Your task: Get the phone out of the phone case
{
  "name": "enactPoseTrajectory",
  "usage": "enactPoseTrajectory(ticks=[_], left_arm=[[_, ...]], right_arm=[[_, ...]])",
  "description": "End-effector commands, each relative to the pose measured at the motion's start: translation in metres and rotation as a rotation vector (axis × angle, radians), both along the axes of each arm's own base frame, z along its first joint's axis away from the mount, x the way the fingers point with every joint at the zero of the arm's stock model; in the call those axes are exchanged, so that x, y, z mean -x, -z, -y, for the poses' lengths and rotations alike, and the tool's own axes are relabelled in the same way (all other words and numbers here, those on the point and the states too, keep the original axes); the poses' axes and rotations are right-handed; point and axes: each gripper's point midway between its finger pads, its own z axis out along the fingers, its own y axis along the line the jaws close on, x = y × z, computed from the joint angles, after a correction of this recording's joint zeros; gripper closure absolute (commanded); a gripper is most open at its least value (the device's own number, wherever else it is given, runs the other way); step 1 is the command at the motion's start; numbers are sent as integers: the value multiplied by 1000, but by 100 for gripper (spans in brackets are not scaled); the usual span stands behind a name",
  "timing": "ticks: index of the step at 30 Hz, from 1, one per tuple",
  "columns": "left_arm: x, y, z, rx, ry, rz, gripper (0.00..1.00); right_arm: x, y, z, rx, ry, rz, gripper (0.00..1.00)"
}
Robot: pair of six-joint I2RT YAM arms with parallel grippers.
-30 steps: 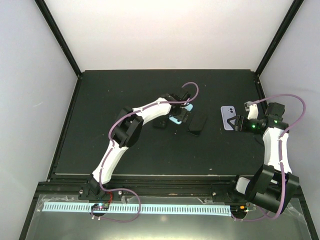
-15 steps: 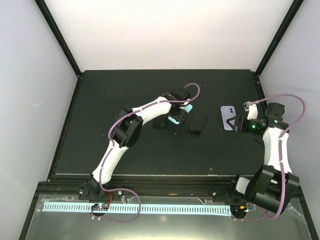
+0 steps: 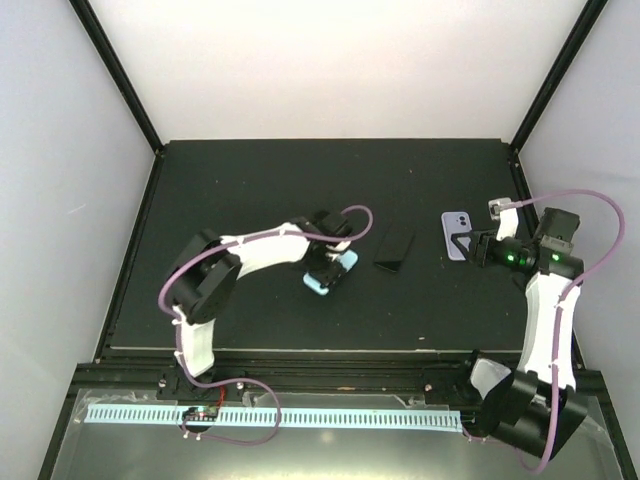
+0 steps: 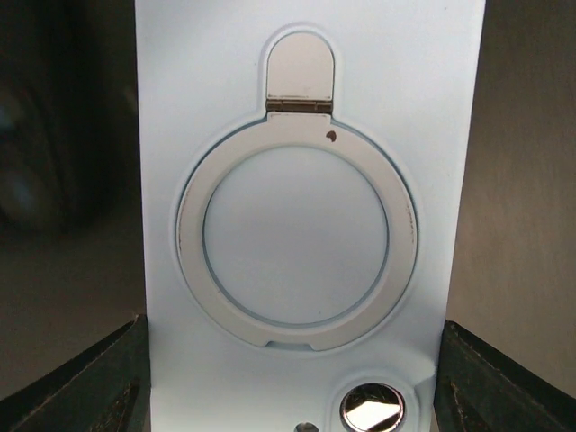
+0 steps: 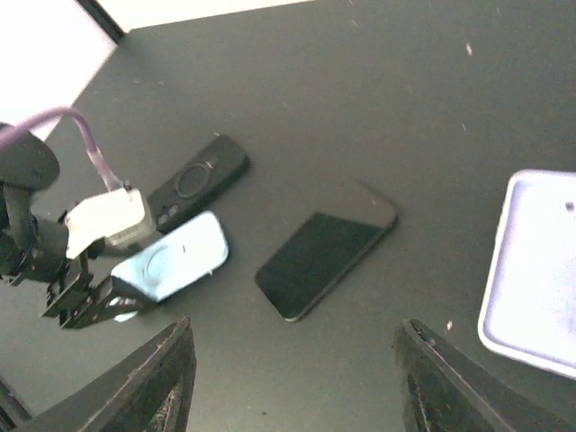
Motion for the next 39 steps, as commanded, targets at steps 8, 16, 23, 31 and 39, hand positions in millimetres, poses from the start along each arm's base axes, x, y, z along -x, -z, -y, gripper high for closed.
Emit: enactPoseTrajectory(ticks=[8,16,23,31,39], left_arm=[[115,-14,-14,297,9,-163,40],[133,-64,-15,459,31,-134,41],[152,-97,-14,572,52,-171,41],[164,-113,-18,596,80,-207,43],[177,-119,-12,666,115,-263,44]], right_arm=[[35,-44,-59,235,-344,309,48],[81,13,-133,677,-829,396,47],[111,26,-171,902,-1099,572,49],[120,33,-209,1121,-1309,742,52],[131,52,-252,1295,-1361,849,58]])
